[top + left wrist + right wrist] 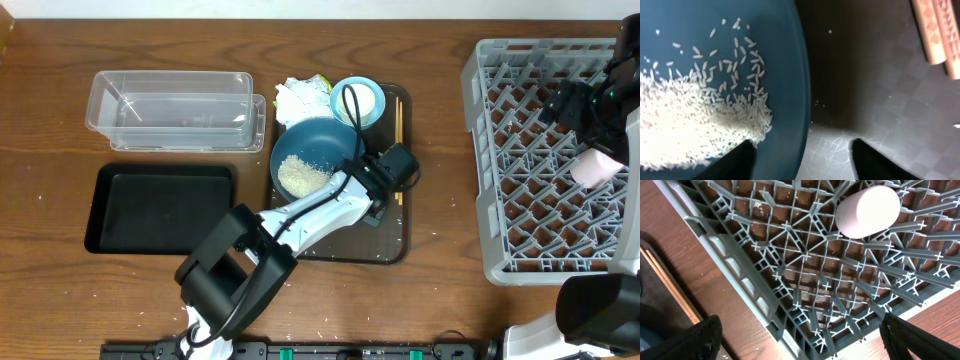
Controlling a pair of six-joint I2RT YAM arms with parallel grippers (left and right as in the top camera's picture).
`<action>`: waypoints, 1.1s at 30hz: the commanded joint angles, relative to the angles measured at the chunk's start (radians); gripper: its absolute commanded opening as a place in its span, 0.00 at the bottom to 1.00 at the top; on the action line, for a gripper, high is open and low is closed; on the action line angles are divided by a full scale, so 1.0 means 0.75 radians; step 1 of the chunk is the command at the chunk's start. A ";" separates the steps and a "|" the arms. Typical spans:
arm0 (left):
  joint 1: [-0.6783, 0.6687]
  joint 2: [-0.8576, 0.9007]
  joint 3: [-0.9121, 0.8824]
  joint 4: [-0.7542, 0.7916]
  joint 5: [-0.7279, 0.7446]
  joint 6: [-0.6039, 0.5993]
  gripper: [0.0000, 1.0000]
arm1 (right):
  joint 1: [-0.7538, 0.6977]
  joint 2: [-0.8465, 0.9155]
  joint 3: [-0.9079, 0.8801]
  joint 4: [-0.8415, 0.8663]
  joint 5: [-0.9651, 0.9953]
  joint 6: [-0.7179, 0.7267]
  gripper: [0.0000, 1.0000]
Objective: Sort waste into correct bins and load items into the dishwasher rack
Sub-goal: 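Grasp the rim of the teal rice bowl with the left gripper, then carry the teal bowl left and tip rice into the black tray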
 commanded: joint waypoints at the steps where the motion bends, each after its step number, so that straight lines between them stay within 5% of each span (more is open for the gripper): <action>1: 0.005 0.002 0.032 0.001 -0.036 0.011 0.53 | -0.006 -0.002 0.017 0.000 0.004 0.007 0.99; 6: 0.005 -0.003 0.032 -0.010 -0.036 0.011 0.26 | -0.005 -0.002 0.017 0.000 0.004 0.007 0.99; 15: -0.002 -0.154 0.036 -0.114 -0.035 -0.074 0.07 | -0.005 -0.002 0.017 0.000 0.004 0.007 0.99; 33: 0.093 -0.677 0.036 -0.381 -0.016 -0.331 0.06 | -0.005 -0.002 0.017 0.000 0.004 0.007 0.99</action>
